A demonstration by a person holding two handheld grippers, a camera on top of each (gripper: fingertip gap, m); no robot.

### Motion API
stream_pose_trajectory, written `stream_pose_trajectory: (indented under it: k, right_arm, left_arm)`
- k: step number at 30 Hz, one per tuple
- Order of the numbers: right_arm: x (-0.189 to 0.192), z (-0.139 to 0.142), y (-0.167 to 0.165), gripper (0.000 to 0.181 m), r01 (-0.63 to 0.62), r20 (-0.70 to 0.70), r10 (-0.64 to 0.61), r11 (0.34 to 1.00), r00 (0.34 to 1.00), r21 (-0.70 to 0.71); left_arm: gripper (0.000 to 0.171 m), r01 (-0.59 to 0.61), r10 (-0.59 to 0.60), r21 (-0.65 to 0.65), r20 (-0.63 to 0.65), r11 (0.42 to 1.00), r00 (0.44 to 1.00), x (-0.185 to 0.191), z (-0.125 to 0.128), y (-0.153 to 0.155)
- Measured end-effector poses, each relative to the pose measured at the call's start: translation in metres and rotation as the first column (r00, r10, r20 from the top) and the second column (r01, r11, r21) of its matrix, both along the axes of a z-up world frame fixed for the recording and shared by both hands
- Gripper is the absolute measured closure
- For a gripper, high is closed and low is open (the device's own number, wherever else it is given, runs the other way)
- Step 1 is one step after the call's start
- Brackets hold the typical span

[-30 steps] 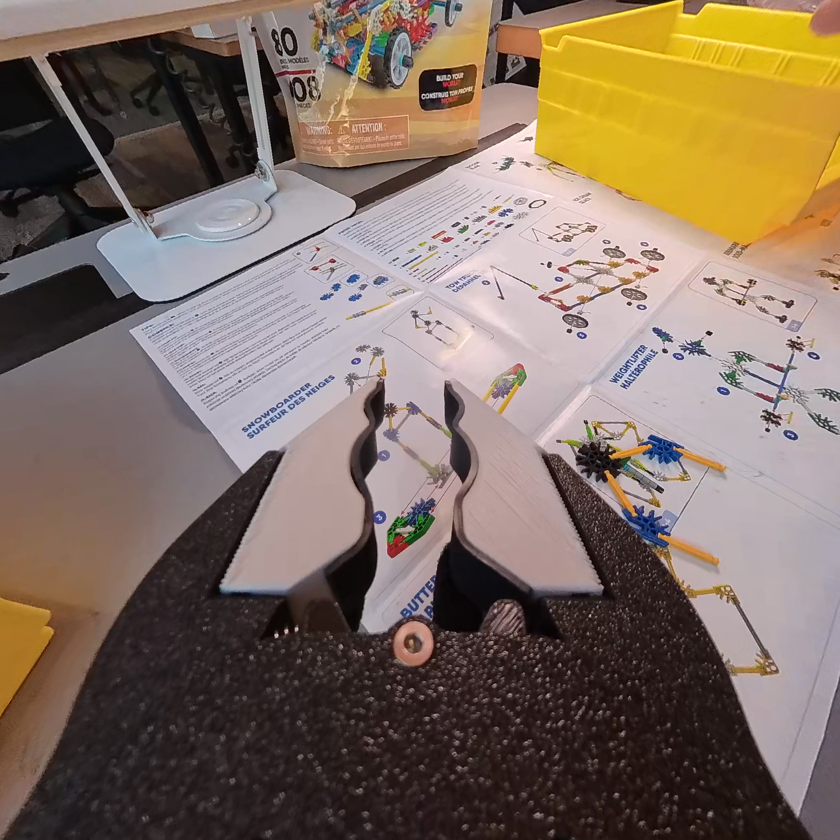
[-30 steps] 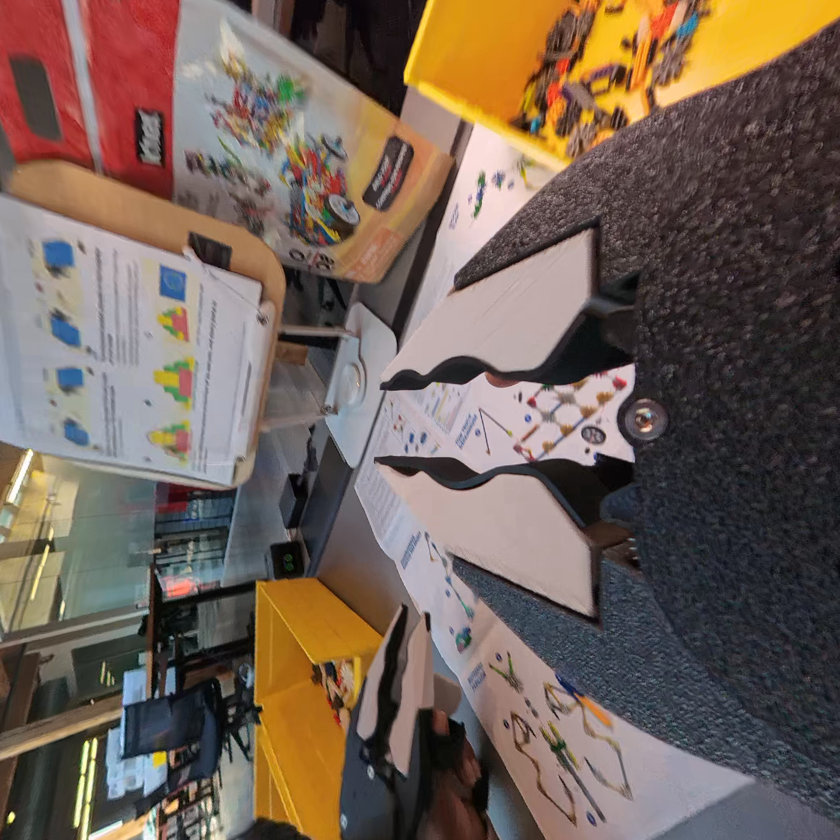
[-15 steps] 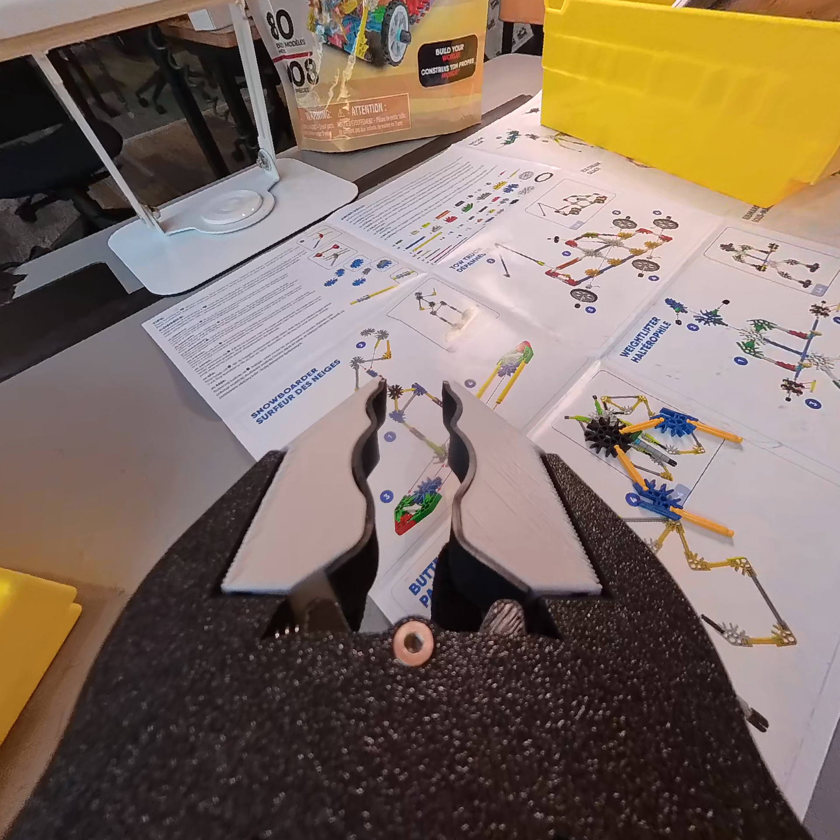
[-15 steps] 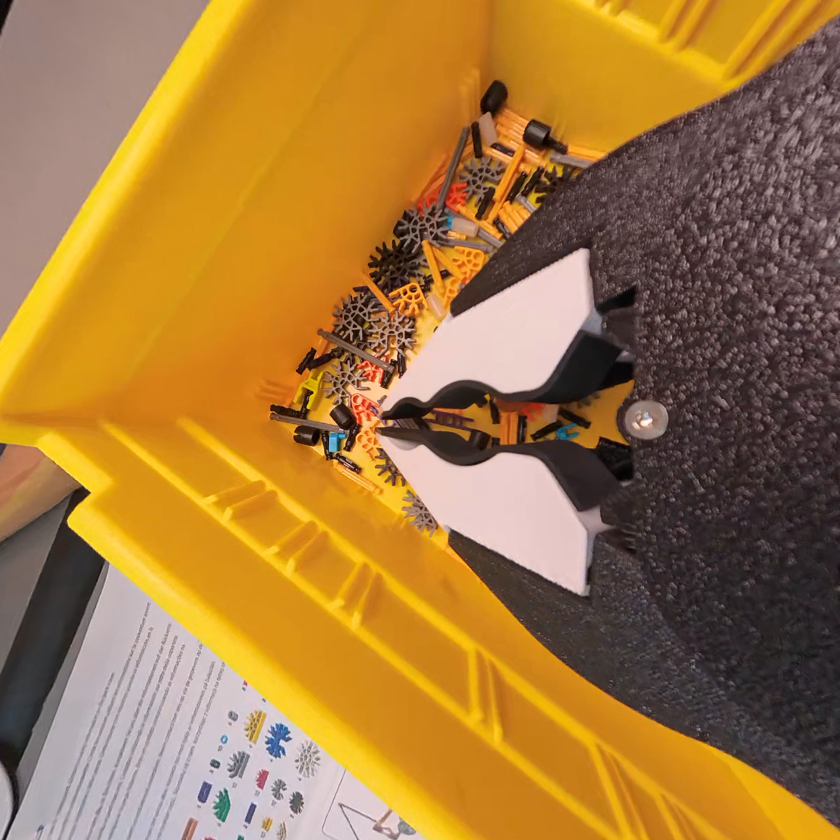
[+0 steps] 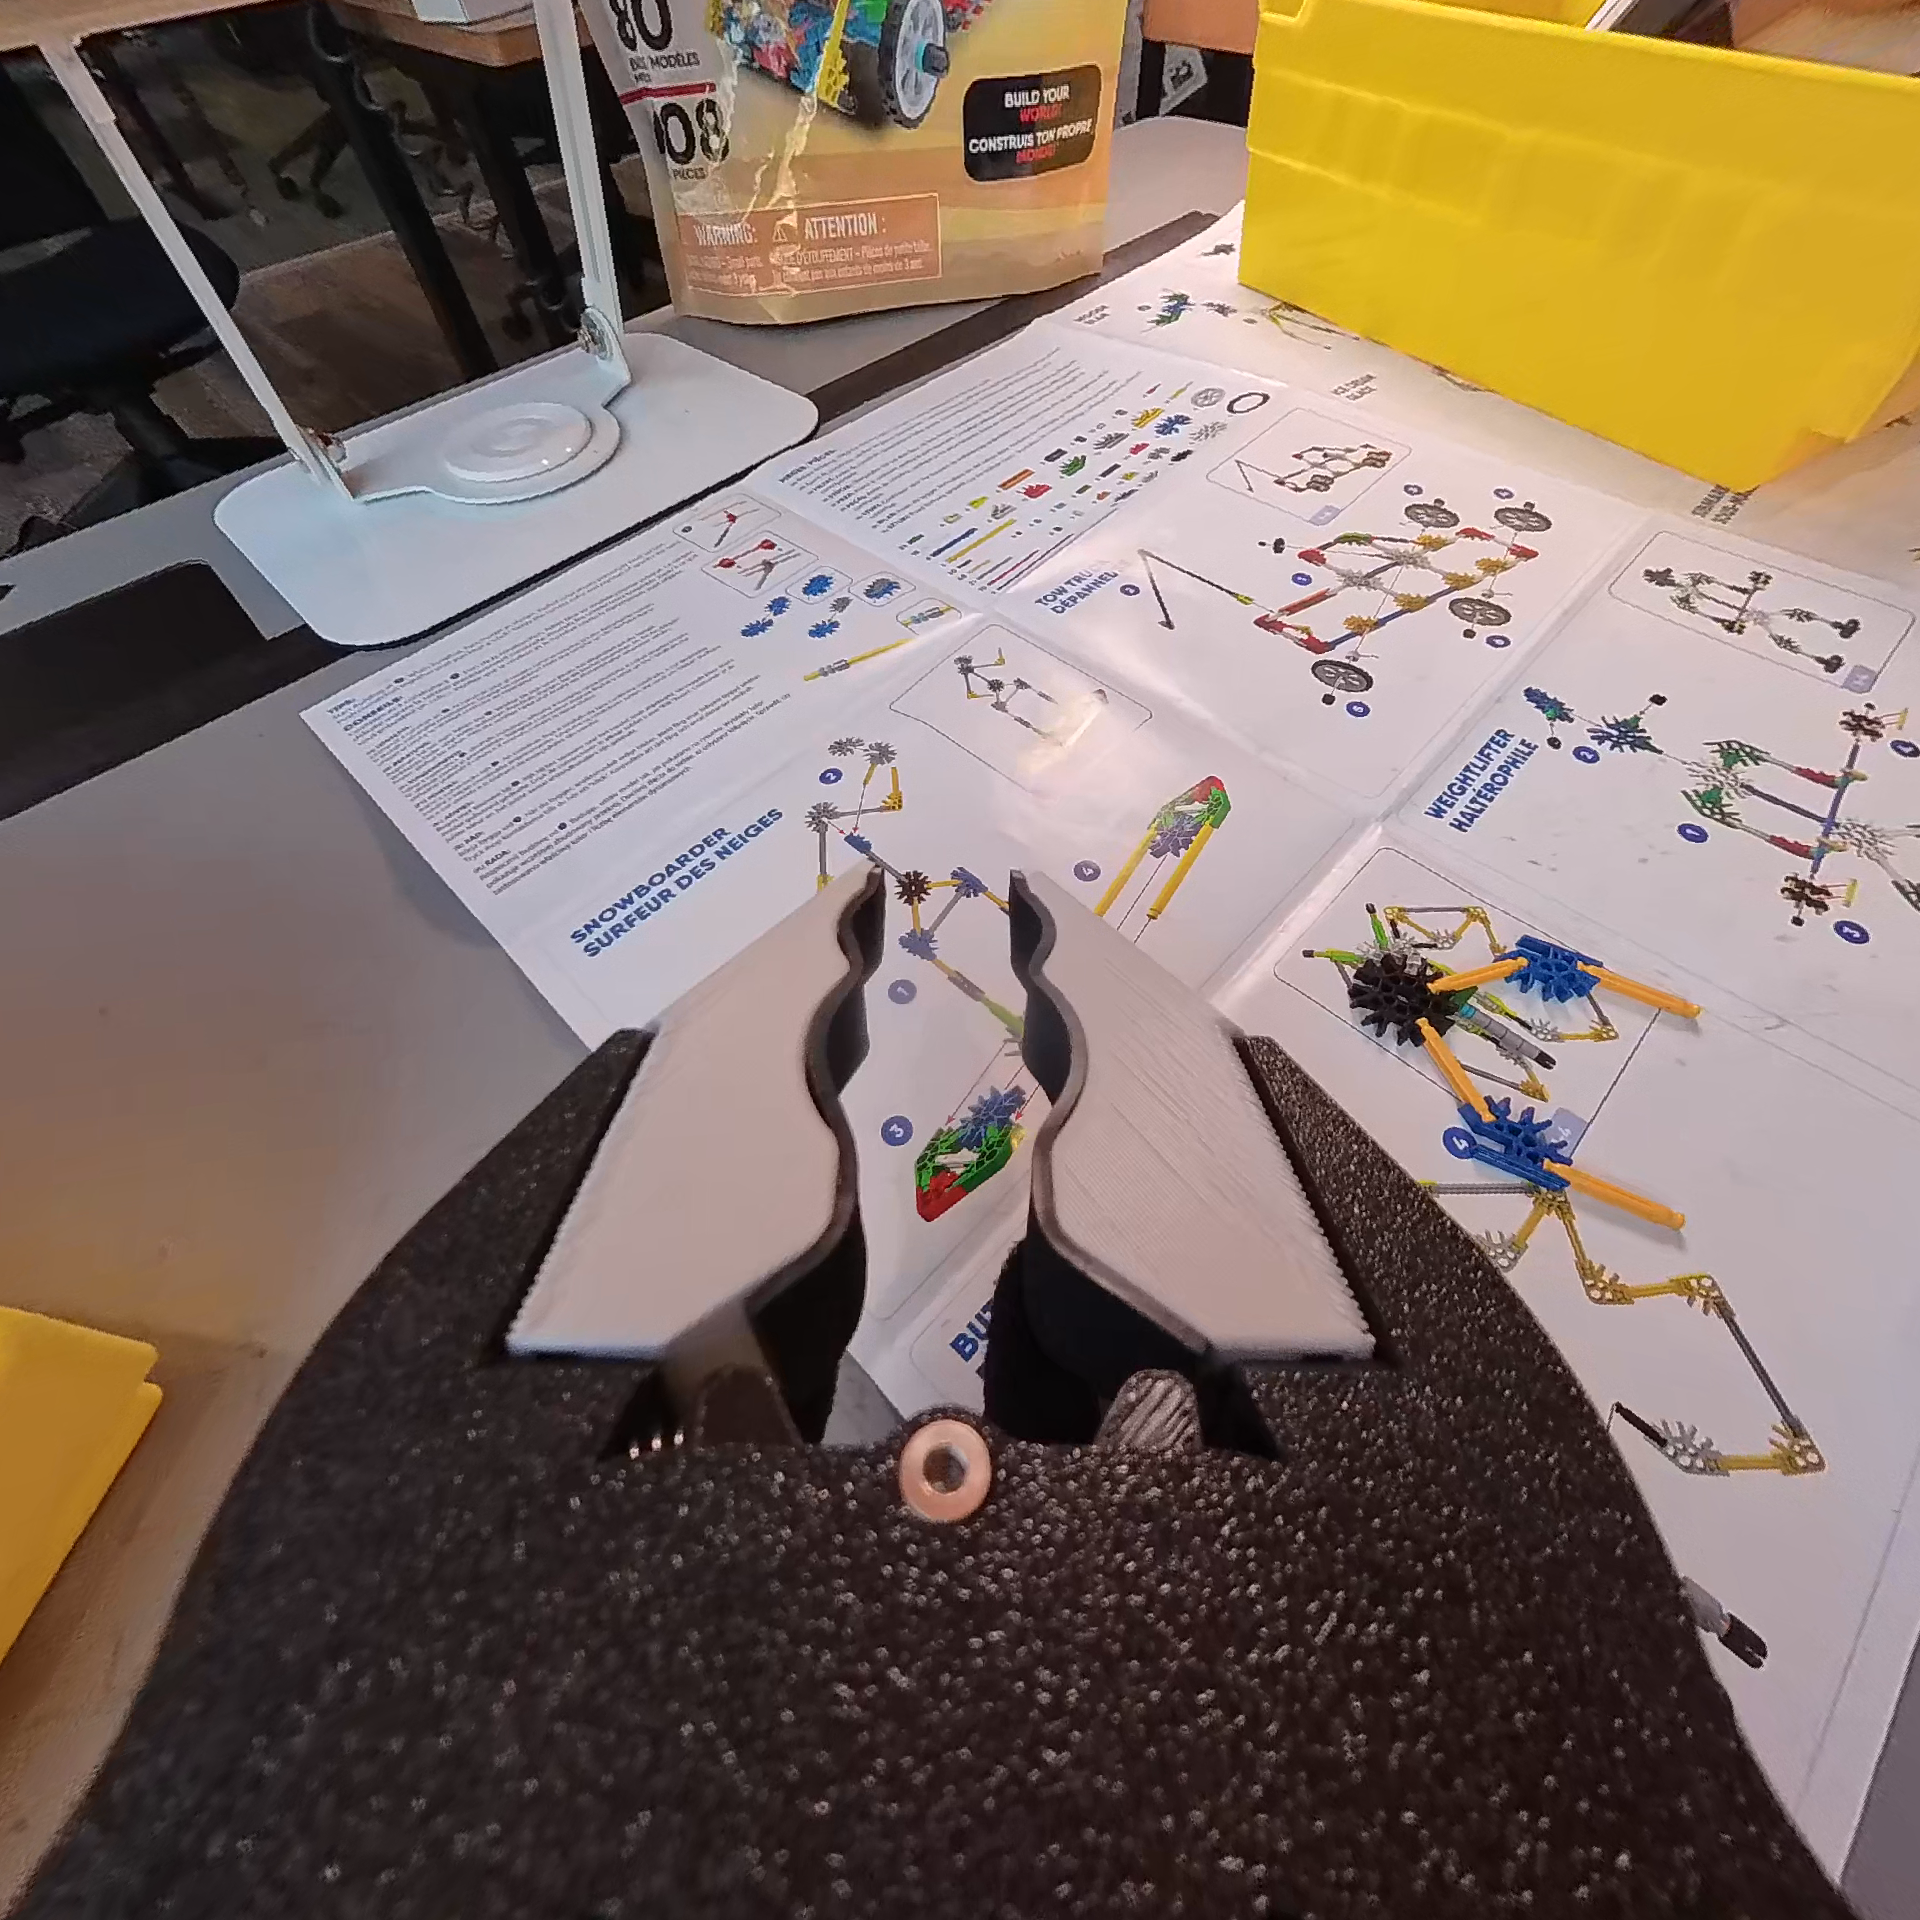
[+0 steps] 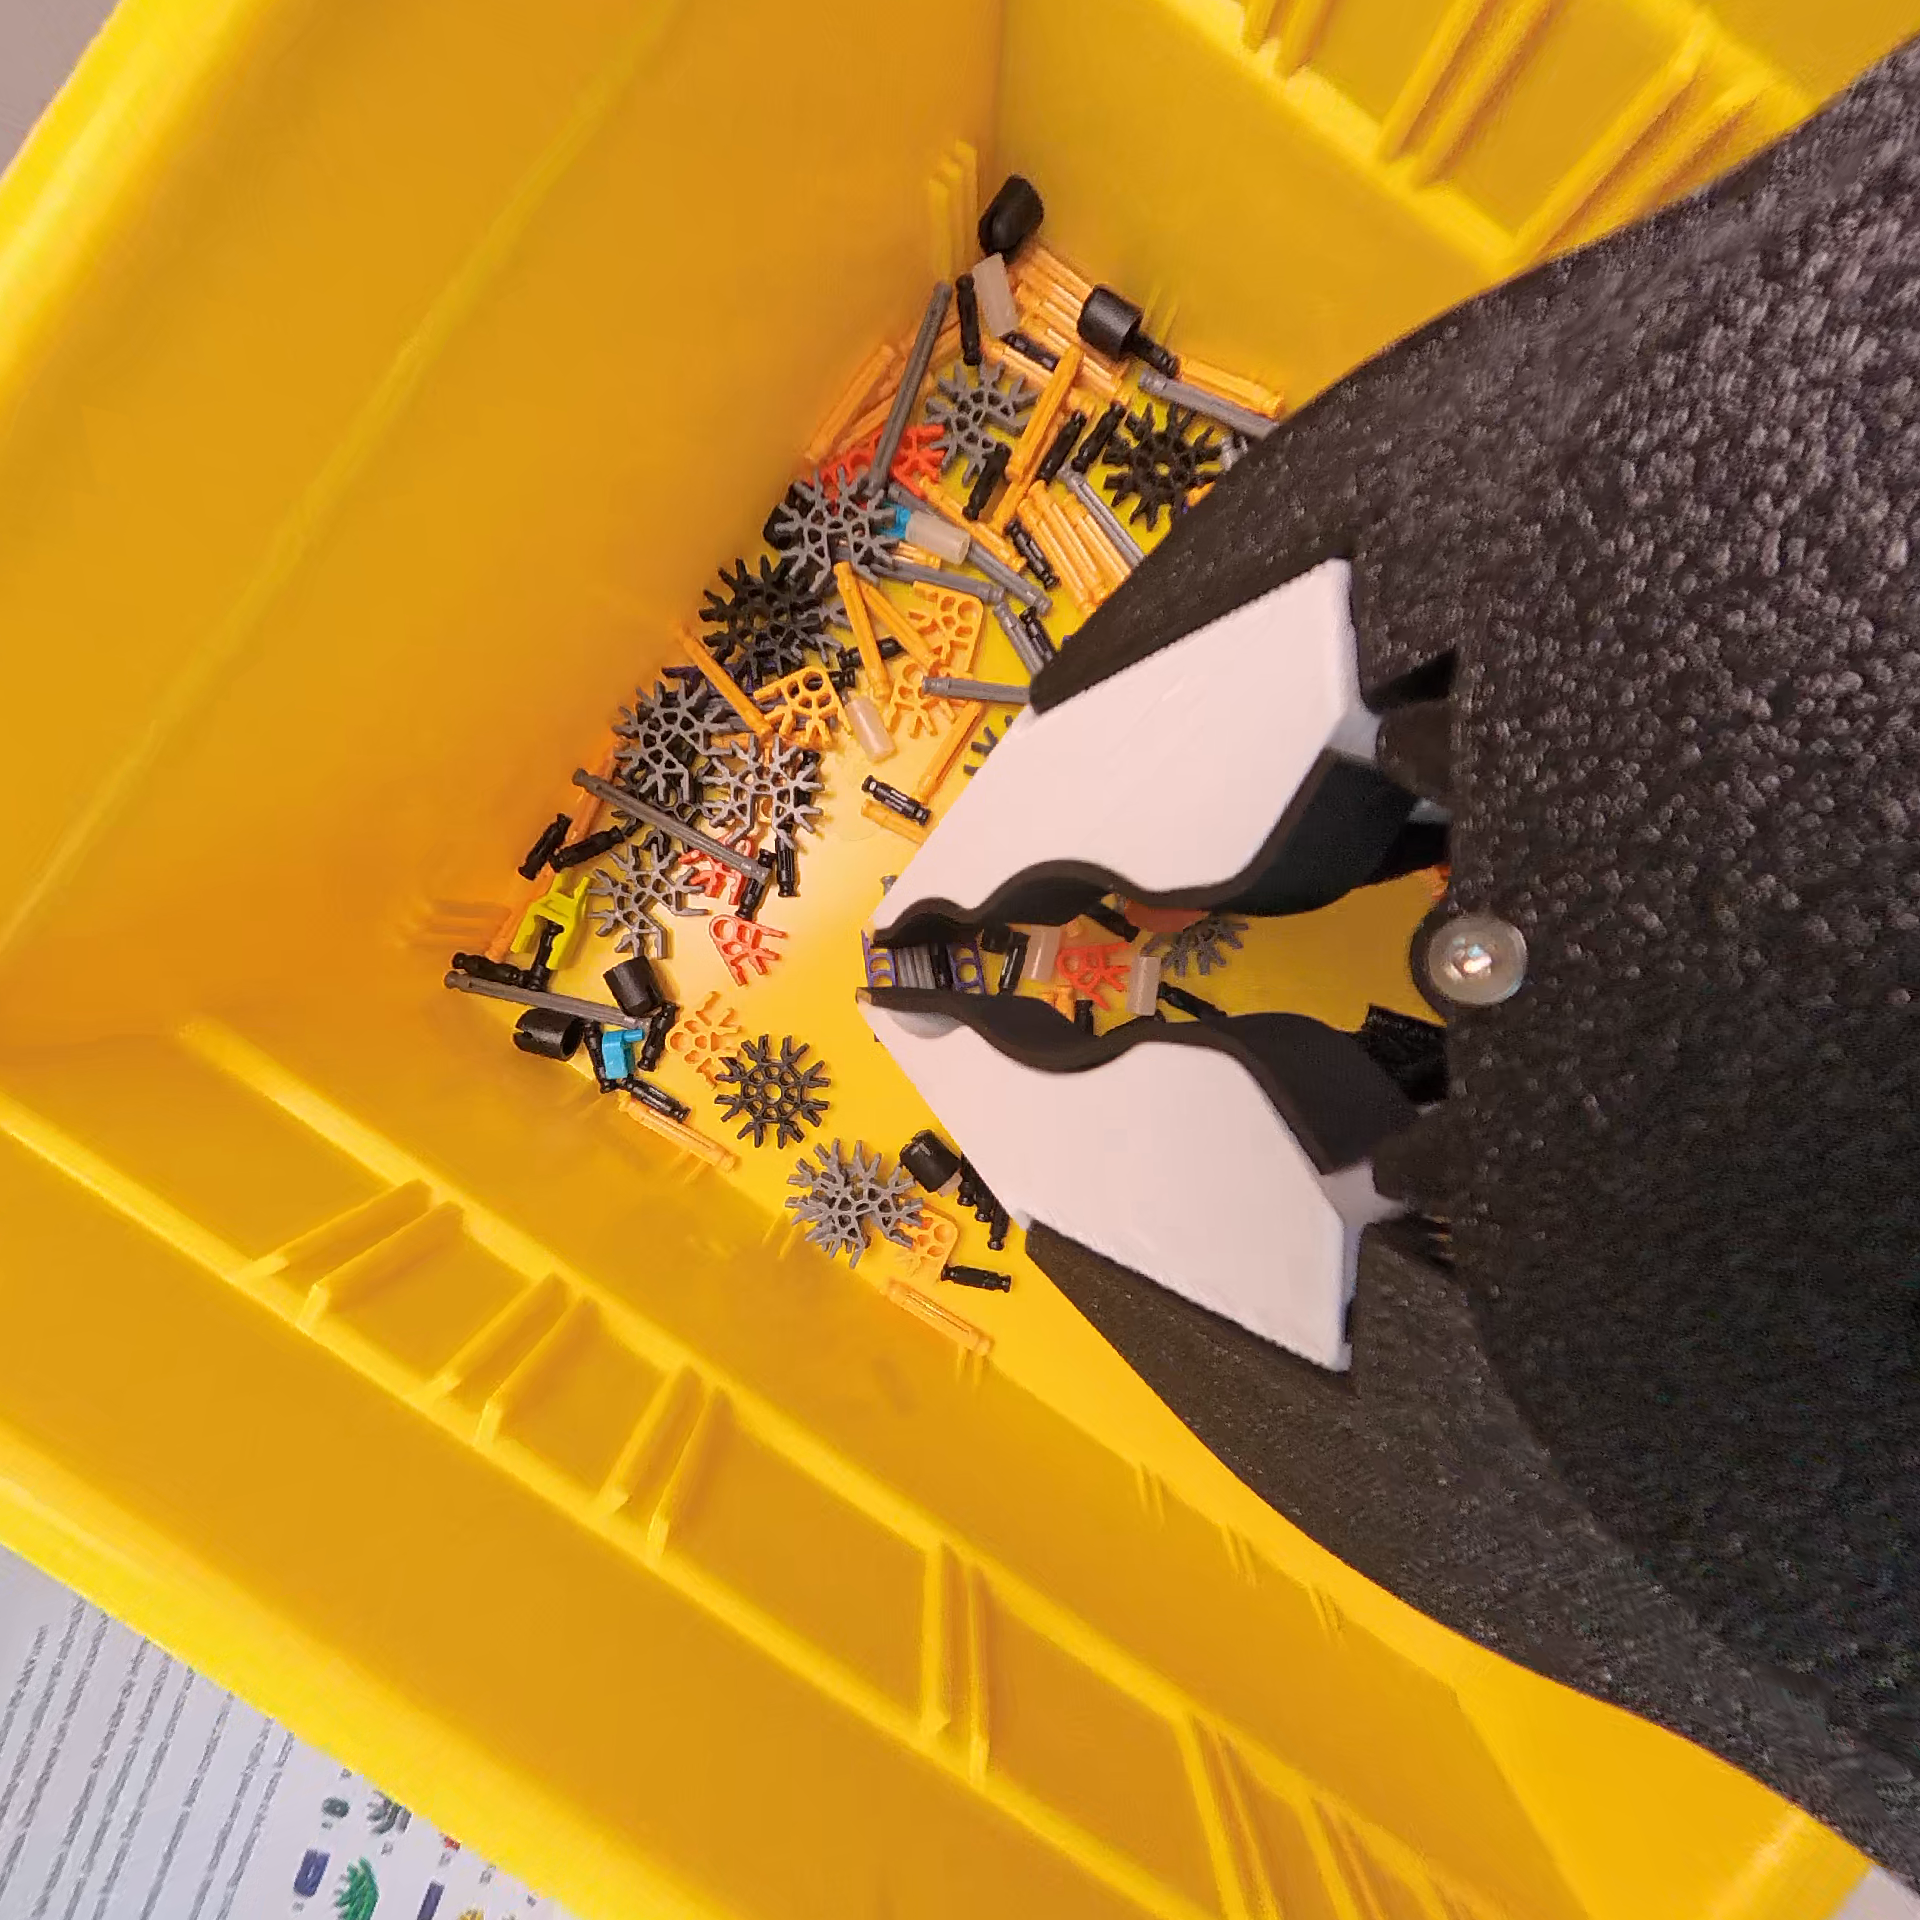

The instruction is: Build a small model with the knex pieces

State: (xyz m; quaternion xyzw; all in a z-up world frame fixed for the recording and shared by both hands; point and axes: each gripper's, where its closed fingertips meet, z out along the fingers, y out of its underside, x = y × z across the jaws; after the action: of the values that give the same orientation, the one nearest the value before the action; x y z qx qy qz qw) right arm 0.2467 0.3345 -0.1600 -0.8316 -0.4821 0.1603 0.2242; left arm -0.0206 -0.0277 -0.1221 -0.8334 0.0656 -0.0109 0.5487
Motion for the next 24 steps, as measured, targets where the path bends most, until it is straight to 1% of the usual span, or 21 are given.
stream_pose_trajectory:
  k: [4, 7, 9, 11, 15, 19, 24]
  right_arm:
    - [-0.002, 0.004, 0.0, 0.172, 0.006, -0.034, -0.007, 1.0, 0.999, -0.027]
    - [0.002, -0.004, -0.002, 0.17, -0.019, 0.045, 0.02, 1.0, 0.999, -0.022]
    - [-0.001, -0.004, -0.006, 0.169, -0.039, 0.052, 0.04, 0.999, 0.998, -0.031]
    - [-0.002, -0.005, -0.006, 0.169, -0.066, 0.084, 0.066, 0.998, 0.994, -0.005]
    - [-0.006, -0.005, -0.01, 0.174, -0.111, 0.11, 0.111, 0.994, 0.988, -0.008]
    - [-0.005, -0.005, -0.008, 0.166, -0.134, 0.132, 0.137, 0.99, 0.982, -0.035]
    - [0.008, -0.004, -0.008, 0.157, -0.188, 0.203, 0.199, 0.979, 0.959, -0.074]
  left_arm:
    - [0.148, 0.002, -0.002, -0.001, -0.008, 1.0, 1.0, 0.001, 0.0, 0.0]
    - [0.148, 0.001, -0.001, -0.001, -0.008, 1.0, 1.0, 0.001, 0.0, 0.0]
    - [0.148, 0.0, 0.0, -0.001, -0.009, 1.0, 1.0, 0.001, 0.0, 0.0]
    - [0.148, 0.0, 0.0, -0.003, -0.009, 1.0, 1.0, 0.001, -0.001, 0.0]
    - [0.148, 0.002, -0.002, -0.007, -0.007, 1.0, 1.0, 0.001, -0.002, 0.0]
    - [0.148, 0.005, -0.005, -0.009, -0.005, 1.0, 1.0, 0.001, -0.002, 0.0]
    - [0.148, 0.008, -0.008, -0.011, -0.008, 1.0, 1.0, 0.001, -0.002, -0.001]
